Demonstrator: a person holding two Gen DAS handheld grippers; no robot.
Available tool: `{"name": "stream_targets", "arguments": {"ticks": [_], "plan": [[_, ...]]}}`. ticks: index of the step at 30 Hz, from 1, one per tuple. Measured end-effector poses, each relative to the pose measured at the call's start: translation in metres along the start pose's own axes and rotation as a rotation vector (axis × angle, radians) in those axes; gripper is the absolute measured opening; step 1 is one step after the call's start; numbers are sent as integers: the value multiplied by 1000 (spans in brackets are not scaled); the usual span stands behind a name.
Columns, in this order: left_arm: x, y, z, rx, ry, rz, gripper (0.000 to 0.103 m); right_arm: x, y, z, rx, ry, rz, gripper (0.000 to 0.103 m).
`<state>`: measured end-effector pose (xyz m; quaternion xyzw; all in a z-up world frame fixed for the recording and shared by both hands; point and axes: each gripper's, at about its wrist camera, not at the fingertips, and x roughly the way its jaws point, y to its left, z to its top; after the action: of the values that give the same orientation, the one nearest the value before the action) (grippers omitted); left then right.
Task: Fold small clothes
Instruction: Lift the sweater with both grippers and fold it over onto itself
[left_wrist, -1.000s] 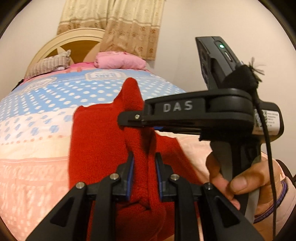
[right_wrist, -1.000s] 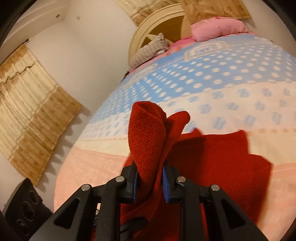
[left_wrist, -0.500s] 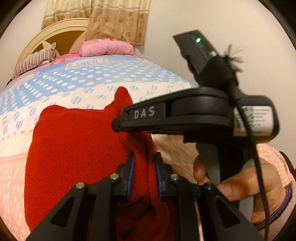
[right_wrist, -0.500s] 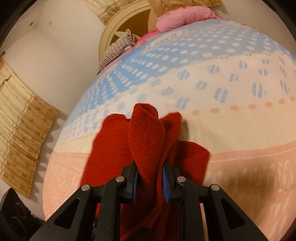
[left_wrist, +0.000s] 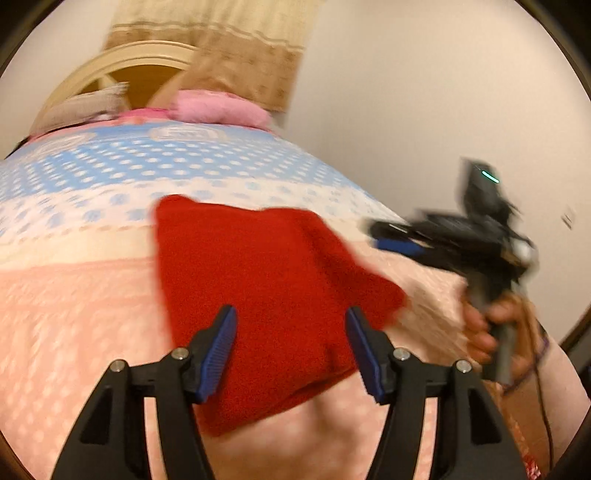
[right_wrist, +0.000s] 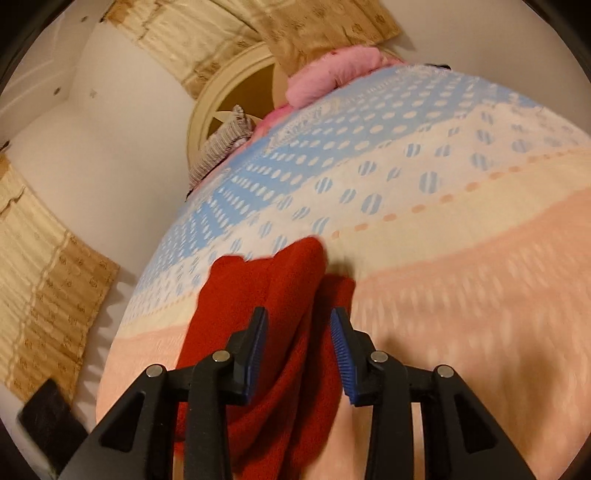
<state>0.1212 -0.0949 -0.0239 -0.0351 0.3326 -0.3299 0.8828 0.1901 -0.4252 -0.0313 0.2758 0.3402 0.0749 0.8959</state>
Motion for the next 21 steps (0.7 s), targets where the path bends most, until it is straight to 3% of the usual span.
{"name": "stream_targets", "arguments": {"ticks": [5, 7, 8, 12, 14, 15, 16, 21], "plan": [[1, 29, -8, -113, 49, 109, 64, -30, 41, -39, -112, 9, -1, 41], [4, 30, -15, -119, 71, 127, 64, -34, 58, -51, -157, 7, 5, 57], [7, 29, -15, -116, 79, 133, 64, -34, 66, -56, -183, 7, -7, 60], [16, 26, -24, -105, 103, 156, 64, -19, 73, -75, -247, 24, -159, 61], [21, 36, -24, -103, 112, 185, 66, -7, 64, -84, -205, 68, -177, 45], [24, 37, -27, -104, 123, 204, 63, 1, 59, -89, -187, 97, -172, 20], [26, 39, -30, -107, 135, 208, 60, 7, 57, -95, -177, 117, -171, 14], [26, 45, -33, -107, 151, 200, 59, 21, 58, -117, -233, 128, -194, 13]]}}
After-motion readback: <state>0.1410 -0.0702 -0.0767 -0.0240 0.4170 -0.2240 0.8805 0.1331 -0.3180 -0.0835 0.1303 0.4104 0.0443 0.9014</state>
